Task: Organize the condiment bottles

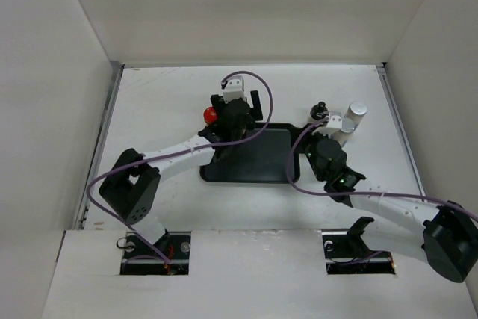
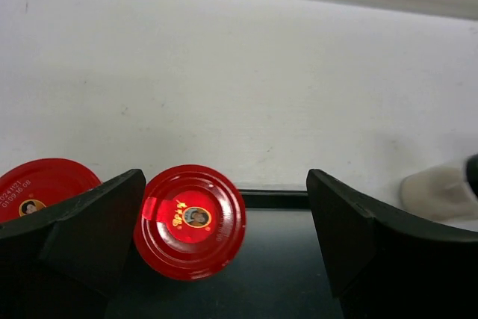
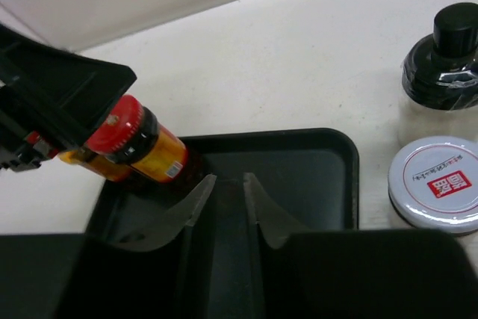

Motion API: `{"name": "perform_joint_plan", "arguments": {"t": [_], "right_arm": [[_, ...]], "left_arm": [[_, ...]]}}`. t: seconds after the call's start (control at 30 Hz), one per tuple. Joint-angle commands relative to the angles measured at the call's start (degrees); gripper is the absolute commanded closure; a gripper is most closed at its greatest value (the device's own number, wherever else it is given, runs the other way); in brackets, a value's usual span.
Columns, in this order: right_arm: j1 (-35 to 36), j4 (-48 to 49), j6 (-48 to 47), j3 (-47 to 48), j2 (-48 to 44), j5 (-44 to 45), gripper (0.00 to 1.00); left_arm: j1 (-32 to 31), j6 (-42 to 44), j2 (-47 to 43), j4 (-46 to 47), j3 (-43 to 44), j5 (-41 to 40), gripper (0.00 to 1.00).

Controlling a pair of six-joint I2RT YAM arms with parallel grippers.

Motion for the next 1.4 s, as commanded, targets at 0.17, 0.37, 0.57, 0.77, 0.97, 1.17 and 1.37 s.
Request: {"name": "perform_joint_plan", "arguments": {"t": [0.17, 0.37, 0.57, 0.77, 0.97, 1.17, 1.37], "right_arm": [[-0.8, -2.6, -0.5, 0.6, -5.0, 5.3, 0.88], [-0.9, -11.1, -1.8, 2.9, -8.0, 12.4, 0.69], [-3.1, -29.4, -2.4, 5.6, -14.1, 22.0, 0.16], [-7.1, -40.7, -2.1, 8.5, -10.0, 20.4, 0.00], [-10.1, -41.1, -1.2, 9.9, -3.1, 13.7, 0.00], [-12.9, -41.1, 1.2, 9.9, -1.6, 11.4, 0.23], [-10.9, -46.9, 3.9, 13.6, -5.9, 12.2, 0.54]], "left_arm": [[-4.1, 0.8, -13.9, 9.7, -6.8, 3.2, 0.24], [-7.0, 0.9, -26.6, 17.9, -23.2, 9.3, 0.64], [-10.0, 0.7, -33.7, 23.0, -34.2, 6.0, 0.72], [-8.3, -1.8, -35.9, 26.4, -43.1, -6.4, 0.59], [-3.8, -4.2, -37.7, 30.4, -49.2, -8.7, 0.52], [-2.9, -7.5, -36.9, 32.1, -50.9, -6.6, 0.43], [-2.2, -8.3, -40.1, 31.6, -52.2, -7.4, 0.29]]}}
